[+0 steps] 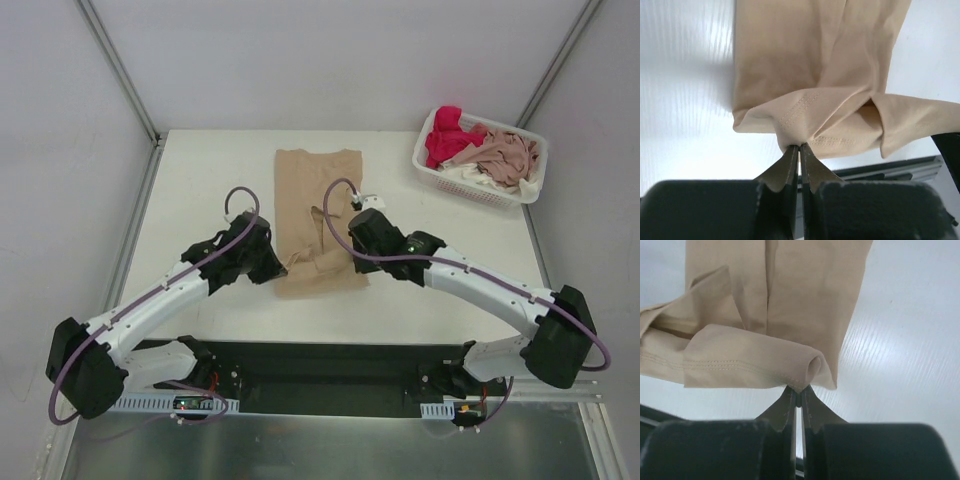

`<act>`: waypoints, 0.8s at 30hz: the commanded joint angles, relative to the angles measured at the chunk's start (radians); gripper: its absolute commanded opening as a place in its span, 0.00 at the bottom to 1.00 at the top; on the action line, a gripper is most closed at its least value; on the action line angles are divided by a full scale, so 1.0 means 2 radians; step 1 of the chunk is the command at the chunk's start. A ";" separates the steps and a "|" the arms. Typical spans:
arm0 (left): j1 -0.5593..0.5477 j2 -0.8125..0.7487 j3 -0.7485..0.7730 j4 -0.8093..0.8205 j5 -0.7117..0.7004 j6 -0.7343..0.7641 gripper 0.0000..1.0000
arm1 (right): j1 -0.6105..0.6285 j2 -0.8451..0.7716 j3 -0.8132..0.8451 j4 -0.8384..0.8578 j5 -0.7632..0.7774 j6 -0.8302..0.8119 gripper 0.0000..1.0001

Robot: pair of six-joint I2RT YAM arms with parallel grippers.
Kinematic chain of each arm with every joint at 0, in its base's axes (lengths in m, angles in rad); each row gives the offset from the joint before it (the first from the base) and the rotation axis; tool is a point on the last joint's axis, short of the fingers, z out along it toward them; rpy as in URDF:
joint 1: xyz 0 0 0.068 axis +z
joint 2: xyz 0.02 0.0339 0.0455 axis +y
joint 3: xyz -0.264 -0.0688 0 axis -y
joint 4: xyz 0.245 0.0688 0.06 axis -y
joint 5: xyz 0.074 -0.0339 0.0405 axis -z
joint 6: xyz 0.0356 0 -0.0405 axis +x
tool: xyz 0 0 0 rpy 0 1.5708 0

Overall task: Fold and stack the t-shirts
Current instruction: Fold the folded rectangular tshirt in 1/3 of the way

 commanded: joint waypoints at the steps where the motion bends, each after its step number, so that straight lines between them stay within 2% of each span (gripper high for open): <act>1: 0.030 0.047 0.062 0.006 -0.013 0.063 0.00 | -0.045 0.055 0.052 0.032 -0.029 -0.052 0.01; 13: 0.095 0.221 0.200 0.012 0.016 0.147 0.00 | -0.130 0.163 0.131 0.046 -0.086 -0.069 0.01; 18: 0.114 0.279 0.244 0.015 0.044 0.166 0.00 | -0.151 0.192 0.144 0.055 -0.098 -0.072 0.01; 24: 0.130 0.335 0.283 0.015 0.044 0.173 0.00 | -0.180 0.247 0.179 0.061 -0.140 -0.076 0.05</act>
